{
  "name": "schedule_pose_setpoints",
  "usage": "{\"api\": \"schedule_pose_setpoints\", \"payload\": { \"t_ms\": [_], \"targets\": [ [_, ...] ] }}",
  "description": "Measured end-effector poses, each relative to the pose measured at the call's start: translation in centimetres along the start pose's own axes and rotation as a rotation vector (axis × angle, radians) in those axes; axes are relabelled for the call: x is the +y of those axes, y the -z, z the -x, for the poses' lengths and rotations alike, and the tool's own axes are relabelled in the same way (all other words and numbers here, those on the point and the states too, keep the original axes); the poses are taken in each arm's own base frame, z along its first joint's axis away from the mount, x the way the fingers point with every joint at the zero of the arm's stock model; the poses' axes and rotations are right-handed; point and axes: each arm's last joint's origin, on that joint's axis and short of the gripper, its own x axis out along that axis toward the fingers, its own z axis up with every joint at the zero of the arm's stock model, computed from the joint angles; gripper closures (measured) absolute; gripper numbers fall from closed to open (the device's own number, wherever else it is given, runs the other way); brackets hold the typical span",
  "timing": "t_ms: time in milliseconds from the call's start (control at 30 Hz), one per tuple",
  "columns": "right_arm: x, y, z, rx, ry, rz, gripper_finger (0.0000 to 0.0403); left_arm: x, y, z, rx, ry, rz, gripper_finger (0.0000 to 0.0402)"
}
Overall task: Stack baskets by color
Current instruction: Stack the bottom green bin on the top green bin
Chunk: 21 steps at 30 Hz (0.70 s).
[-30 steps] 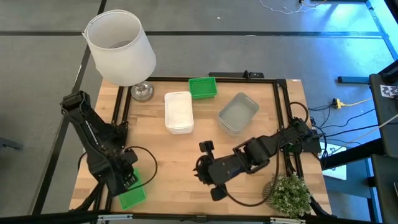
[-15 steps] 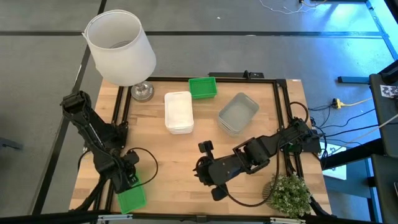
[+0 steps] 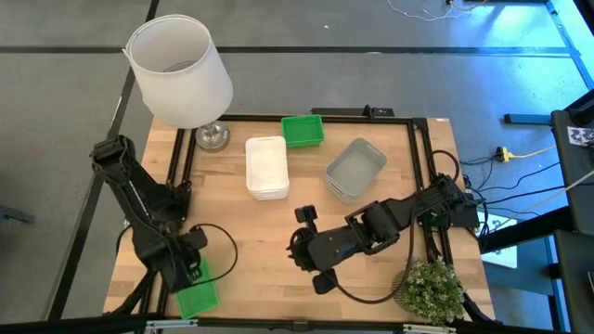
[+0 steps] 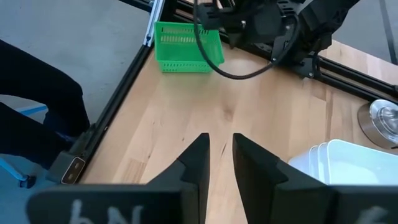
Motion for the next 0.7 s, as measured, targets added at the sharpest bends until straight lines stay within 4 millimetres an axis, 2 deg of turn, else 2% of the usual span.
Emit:
{"api": "schedule_pose_setpoints", "payload": {
  "t_ms": [200,400,700],
  "targets": [
    [-0.1,0.0,0.0,0.000,0.001,-0.001,0.0333,-0.8,0.0,0.2,0.003,0.075,-0.065,0.0303],
    [-0.1,0.0,0.0,0.000,0.001,-0.001,0.0333,-0.7,0.1,-0.8,0.001,0.093,-0.057,0.0303],
    [-0.1,0.0,0.0,0.001,0.001,-0.001,0.0333,-1.0,0.2,-1.3,-0.004,0.141,-0.050,0.0303]
  ]
}}
